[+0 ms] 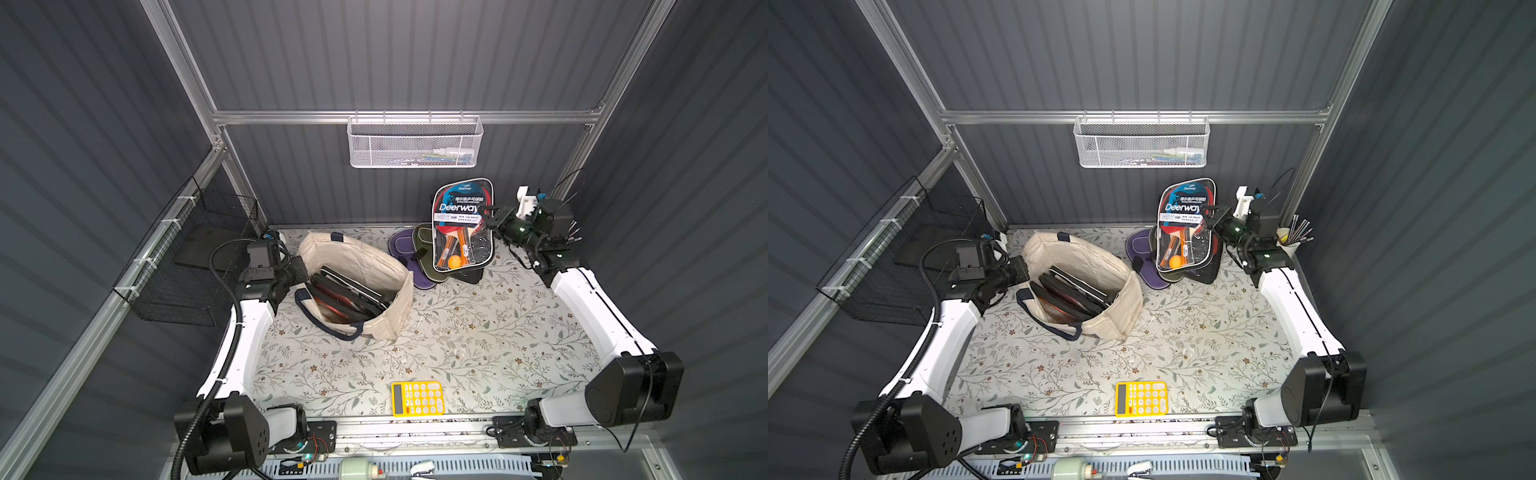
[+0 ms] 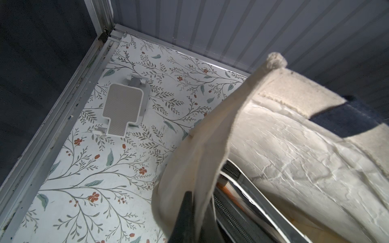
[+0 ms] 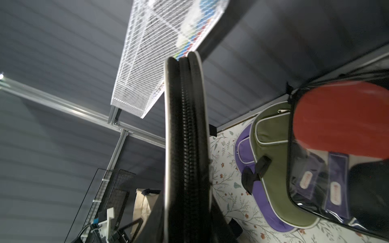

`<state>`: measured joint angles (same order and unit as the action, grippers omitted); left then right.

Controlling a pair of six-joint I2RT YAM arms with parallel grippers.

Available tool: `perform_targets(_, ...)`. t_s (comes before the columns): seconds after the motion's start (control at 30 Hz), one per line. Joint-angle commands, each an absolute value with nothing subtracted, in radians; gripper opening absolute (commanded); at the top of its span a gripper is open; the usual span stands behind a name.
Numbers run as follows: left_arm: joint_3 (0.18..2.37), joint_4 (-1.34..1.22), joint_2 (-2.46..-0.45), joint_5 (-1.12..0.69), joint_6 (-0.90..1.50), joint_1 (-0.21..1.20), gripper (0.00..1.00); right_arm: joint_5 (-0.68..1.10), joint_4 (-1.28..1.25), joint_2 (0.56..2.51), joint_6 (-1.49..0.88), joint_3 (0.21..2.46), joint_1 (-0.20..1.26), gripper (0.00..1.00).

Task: Remove the ping pong set from the canvas bag
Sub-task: Place the ping pong set at the ping pong set.

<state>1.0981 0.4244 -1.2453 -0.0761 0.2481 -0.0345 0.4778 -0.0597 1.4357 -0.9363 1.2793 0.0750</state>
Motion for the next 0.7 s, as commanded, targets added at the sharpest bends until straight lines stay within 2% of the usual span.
perform_targets(0.0,1.101,0.421,-1.226,-0.089,0.252,-0.042,0.0,0.532,-0.295,1.431,-1.021,1.269,0.028,0.0)
perform_targets(0.27,1.095,0.421,-1.223,-0.087,0.25,-0.041,0.0,0.544,-0.396,1.533,-1.013,1.189,-0.071,0.0)
perform_targets(0.67,1.098,0.423,-1.227,-0.086,0.247,-0.042,0.0,0.659,-0.545,1.832,-1.072,1.269,-0.168,0.0)
